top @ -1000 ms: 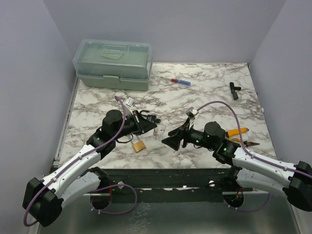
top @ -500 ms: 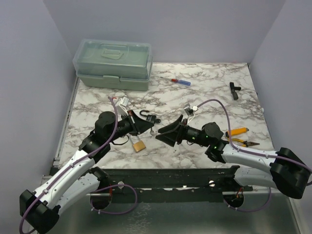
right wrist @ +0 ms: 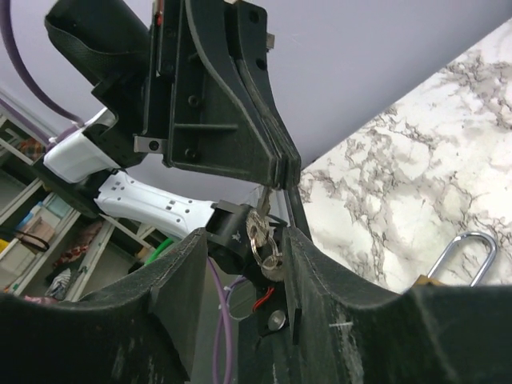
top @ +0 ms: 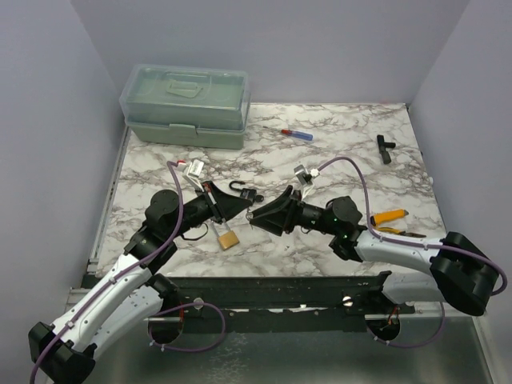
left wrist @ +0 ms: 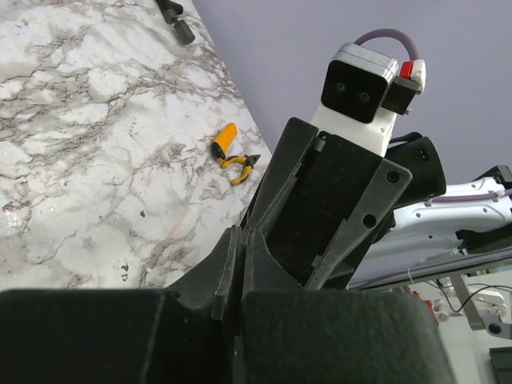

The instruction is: Unlock with the key

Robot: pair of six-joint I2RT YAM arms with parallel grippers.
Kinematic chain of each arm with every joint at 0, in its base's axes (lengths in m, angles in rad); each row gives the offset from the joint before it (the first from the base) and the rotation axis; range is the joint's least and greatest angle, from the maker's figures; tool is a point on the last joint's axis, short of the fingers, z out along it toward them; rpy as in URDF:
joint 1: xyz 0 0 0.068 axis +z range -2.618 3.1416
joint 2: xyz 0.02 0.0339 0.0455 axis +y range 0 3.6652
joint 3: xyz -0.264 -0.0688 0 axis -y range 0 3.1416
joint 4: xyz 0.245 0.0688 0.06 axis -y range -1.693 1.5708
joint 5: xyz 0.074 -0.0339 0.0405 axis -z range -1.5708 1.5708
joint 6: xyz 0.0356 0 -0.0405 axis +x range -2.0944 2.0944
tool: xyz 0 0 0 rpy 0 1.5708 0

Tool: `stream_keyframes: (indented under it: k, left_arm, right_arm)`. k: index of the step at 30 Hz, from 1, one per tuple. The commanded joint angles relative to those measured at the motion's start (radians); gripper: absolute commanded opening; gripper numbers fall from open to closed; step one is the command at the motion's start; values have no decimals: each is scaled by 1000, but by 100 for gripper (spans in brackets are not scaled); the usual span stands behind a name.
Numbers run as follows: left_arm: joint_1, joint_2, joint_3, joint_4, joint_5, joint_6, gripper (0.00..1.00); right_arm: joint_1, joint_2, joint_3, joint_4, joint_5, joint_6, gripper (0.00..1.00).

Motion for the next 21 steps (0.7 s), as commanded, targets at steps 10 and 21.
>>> stream_keyframes:
  k: [10, 21]
  left_arm:
    - [-3, -16, -45, 112, 22, -44, 0]
    - [-3, -21, -55, 122, 10, -42, 0]
  right_arm:
    - [8, 58, 60, 101, -64, 21, 31]
    - [8, 70, 72, 103, -54, 25, 18]
